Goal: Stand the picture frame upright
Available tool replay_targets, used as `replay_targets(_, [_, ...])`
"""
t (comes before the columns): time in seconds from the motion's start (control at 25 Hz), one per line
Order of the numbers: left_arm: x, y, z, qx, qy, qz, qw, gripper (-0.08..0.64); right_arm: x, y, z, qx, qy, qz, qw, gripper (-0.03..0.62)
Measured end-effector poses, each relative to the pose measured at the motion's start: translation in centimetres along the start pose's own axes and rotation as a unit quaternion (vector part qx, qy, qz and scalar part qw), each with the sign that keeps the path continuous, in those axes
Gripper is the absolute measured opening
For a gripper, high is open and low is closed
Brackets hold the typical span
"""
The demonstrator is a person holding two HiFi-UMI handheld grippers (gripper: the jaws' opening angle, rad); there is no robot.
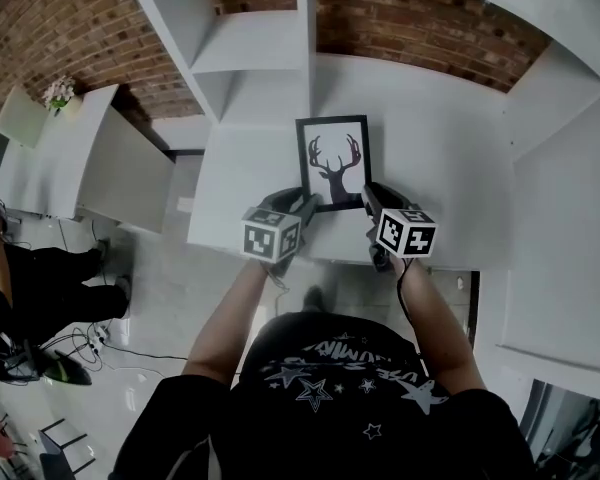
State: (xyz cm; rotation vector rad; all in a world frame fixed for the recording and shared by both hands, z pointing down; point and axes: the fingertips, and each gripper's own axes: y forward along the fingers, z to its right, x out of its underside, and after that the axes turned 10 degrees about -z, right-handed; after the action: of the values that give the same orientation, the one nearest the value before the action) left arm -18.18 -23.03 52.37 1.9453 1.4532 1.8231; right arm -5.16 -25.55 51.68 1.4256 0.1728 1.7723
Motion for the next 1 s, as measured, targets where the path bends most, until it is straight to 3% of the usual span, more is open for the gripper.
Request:
replay_targets(0.28, [-2.0,0.4,-3.9,-0.009,0.039,0.011,0.9992,0.141,-2.4,2.6,-1.5,0.007,-0.002,0.028,1.000,0.077])
replay_targets(1.0, [-4.6,3.0,-9.8,-0.078,0.034,-0.008,0.9964,0.133,-5.4,8.7,-0.9,-0.047,-0.040,0.022,0.998,0.077])
